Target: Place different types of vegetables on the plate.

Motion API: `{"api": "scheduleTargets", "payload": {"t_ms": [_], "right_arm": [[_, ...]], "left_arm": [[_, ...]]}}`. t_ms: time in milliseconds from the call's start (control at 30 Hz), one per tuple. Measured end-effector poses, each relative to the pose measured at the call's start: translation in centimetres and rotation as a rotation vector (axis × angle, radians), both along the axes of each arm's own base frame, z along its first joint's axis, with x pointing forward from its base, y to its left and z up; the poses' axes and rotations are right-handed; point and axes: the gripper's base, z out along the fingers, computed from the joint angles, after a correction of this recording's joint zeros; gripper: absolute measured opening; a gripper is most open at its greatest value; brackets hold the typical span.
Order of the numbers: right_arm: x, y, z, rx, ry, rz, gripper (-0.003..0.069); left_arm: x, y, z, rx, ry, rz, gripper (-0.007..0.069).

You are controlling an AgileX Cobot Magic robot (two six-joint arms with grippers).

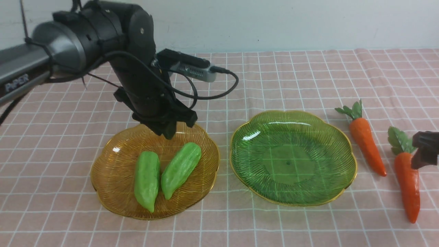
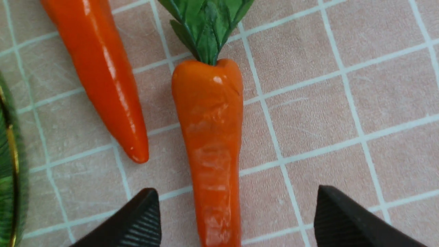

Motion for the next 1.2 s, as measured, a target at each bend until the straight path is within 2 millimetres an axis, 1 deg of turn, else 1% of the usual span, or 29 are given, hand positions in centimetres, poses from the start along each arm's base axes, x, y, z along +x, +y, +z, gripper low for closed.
{"api": "scheduleTargets", "payload": {"t_ms": [33,67,100,133,167,200,233,300,333,367,433,533,567,633,700,733,800,833,867,900,1000,1033,1067,1100,1133,1167,1200], "right_arm": [[0.6,-0.1,-0.8,0.005,0.019,-0.001,0.0547],[0.7,-0.1,-1.0,0.006,0.023,0.0,0.0547],[1.5,-0.2,-2.1,0.014,0.052,0.005,0.0547],[1.8,-0.2,-2.8,0.019,0.071,0.011,0.0542],[2.1,-0.2,-3.7,0.024,0.094,0.017,0.0532],[2.2,-0.2,-3.9,0.024,0.1,0.018,0.0529],[2.5,-0.3,-4.7,0.028,0.119,0.022,0.0506],[2.7,-0.3,-5.7,0.033,0.143,0.024,0.0465],[2.8,-0.2,-6.6,0.034,0.16,0.034,0.0407],[2.9,-0.2,-6.8,0.031,0.167,0.043,0.0379],[3.2,-0.2,-6.9,0.025,0.154,0.063,0.0234],[3.6,-0.2,-6.4,0.036,0.17,0.078,0.0242],[3.8,-0.2,-5.6,0.04,0.161,0.079,0.0242],[4.3,0.3,-3.1,0.07,0.12,0.072,0.0242],[4.8,1.9,0.0,0.121,0.036,0.081,0.0242],[5.0,3.3,1.4,0.15,-0.013,0.108,0.0242],[5.7,7.2,3.3,0.201,-0.092,0.206,0.0242],[6.1,9.2,3.4,0.216,-0.113,0.257,0.0242],[6.3,11.1,3.2,0.23,-0.119,0.305,0.0242],[6.6,12.6,2.9,0.24,-0.118,0.339,0.0242],[7.7,17.3,0.7,0.259,-0.068,0.437,0.0246],[8.1,18.3,-0.1,0.262,-0.046,0.46,0.0265],[8.4,18.9,-0.8,0.264,-0.023,0.47,0.0287],[8.6,19.4,-1.0,0.267,-0.01,0.48,0.0318],[8.8,19.9,-1.4,0.269,0.008,0.493,0.0362],[8.9,20.3,-1.3,0.273,0.018,0.504,0.0415],[9.0,20.4,-1.1,0.273,0.021,0.511,0.0451]], "left_arm": [[-0.5,0.3,1.2,0.011,-0.006,0.0,0.0093],[-0.6,0.4,1.4,0.014,-0.008,0.0,0.0083],[-1.3,0.8,2.8,0.02,-0.021,0.001,0.0042],[-1.9,1.0,3.8,0.018,-0.036,0.004,0.0019],[-2.5,1.3,4.9,0.013,-0.054,0.007,0.0011],[-2.6,1.3,5.1,0.011,-0.058,0.007,0.0007],[-3.7,1.7,7.0,-0.007,-0.098,0.015,-0.0001],[-4.9,2.2,8.6,-0.025,-0.137,0.022,-0.0004],[-6.0,2.6,9.6,-0.035,-0.161,0.025,-0.0004],[-6.5,2.8,10.0,-0.039,-0.169,0.026,-0.0004],[-8.6,3.6,10.7,-0.05,-0.193,0.031,-0.0004],[-11.3,4.6,10.8,-0.066,-0.221,0.045,-0.0004],[-12.5,5.1,10.5,-0.073,-0.228,0.053,-0.0004],[-14.0,5.7,9.6,-0.077,-0.226,0.067,-0.0004],[-15.9,6.4,8.8,-0.092,-0.243,0.087,-0.0004],[-16.7,6.7,8.0,-0.092,-0.243,0.088,-0.0004],[-18.0,7.2,7.2,-0.114,-0.277,0.105,-0.0004],[-18.5,7.4,6.8,-0.12,-0.287,0.108,-0.0004],[-19.0,7.6,6.6,-0.131,-0.312,0.111,-0.0004],[-19.2,7.7,6.3,-0.134,-0.314,0.114,-0.0004],[-19.8,7.9,6.2,-0.143,-0.332,0.118,-0.0004],[-19.8,7.9,6.2,-0.144,-0.334,0.119,-0.0004],[-19.8,7.9,6.2,-0.144,-0.334,0.119,-0.0004],[-19.8,7.9,6.2,-0.144,-0.334,0.119,-0.0004],[-19.8,7.9,6.2,-0.144,-0.334,0.119,-0.0004],[-19.8,7.9,6.2,-0.144,-0.334,0.119,-0.0004],[-19.8,7.9,6.2,-0.144,-0.334,0.119,-0.0004]]}}
